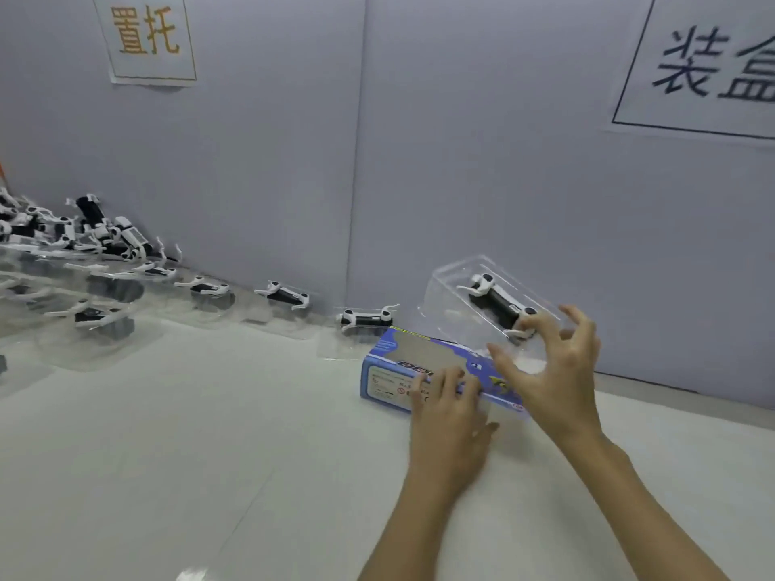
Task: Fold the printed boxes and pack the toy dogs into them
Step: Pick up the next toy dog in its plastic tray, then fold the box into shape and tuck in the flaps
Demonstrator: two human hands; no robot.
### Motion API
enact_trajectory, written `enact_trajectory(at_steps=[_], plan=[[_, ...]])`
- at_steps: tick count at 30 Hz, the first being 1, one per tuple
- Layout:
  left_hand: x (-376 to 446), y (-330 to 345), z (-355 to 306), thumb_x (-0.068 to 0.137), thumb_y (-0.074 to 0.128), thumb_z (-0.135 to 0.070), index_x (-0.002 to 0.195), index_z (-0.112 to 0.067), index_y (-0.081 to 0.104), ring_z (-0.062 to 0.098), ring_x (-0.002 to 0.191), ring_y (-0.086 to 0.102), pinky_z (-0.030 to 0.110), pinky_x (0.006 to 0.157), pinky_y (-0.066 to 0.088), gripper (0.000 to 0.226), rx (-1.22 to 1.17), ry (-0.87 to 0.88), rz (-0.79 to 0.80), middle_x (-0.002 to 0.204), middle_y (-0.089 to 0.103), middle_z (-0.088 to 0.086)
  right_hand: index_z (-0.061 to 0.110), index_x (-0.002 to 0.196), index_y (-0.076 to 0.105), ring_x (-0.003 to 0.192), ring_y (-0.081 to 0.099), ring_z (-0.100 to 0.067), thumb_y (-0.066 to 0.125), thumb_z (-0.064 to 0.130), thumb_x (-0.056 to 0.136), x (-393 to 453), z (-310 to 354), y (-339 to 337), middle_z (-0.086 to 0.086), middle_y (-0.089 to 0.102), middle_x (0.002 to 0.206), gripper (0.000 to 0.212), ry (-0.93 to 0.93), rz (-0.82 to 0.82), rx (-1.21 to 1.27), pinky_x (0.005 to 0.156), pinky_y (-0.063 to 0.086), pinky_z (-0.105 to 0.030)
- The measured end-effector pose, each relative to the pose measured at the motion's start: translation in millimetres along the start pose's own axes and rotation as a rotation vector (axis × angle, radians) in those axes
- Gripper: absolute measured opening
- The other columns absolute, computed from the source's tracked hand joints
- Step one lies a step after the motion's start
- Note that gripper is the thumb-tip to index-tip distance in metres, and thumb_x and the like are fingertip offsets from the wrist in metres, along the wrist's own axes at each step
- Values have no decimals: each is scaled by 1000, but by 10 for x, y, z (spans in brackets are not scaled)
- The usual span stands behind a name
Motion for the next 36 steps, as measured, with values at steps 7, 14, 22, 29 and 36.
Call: enact_trajectory(at_steps=[7,14,22,29,36], plan=[[91,-93,146,61,67,-20,101,-18,67,25,106,65,45,107,33,40,-17,-147,-115,108,66,-1,38,98,60,143,31,-32,88,31,79,-646,-1080,-287,-1,38,136,34,425,30,7,113,33,-43],[133,-231,299,80,73,-10,108,-15,73,23,113,59,36,113,36,29,-355,-264,-285,111,71,-4,27,105,62,122,50,-30,82,35,86,-587,-1246,-348,-11,45,139,29,578,61,130,105,44,-42],[245,-406,440,96,74,-18,112,-15,73,19,116,58,51,106,43,17,-558,-351,-347,115,70,-7,17,92,62,86,66,-21,83,38,82,-578,-1129,-440,-5,67,99,32,519,311,642,88,55,-41],[271,-463,457,97,71,-11,112,-11,74,20,124,56,52,108,42,16,-593,-351,-342,122,71,-2,12,101,58,106,63,-44,79,51,80,-613,-780,-416,-23,60,114,49,418,542,718,110,42,-66],[265,-490,407,92,64,7,111,-17,74,20,108,62,54,99,47,32,-658,-325,-294,111,73,-9,15,97,62,104,71,-23,84,33,83,-614,-730,-358,-2,69,110,32,454,365,632,83,50,-21]])
Point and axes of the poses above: each hand's wrist, its own x-axis towards the middle knuckle, its own y-axis out of the palm, z = x × y, the point moved 5 cm from there along x, towards the middle knuckle
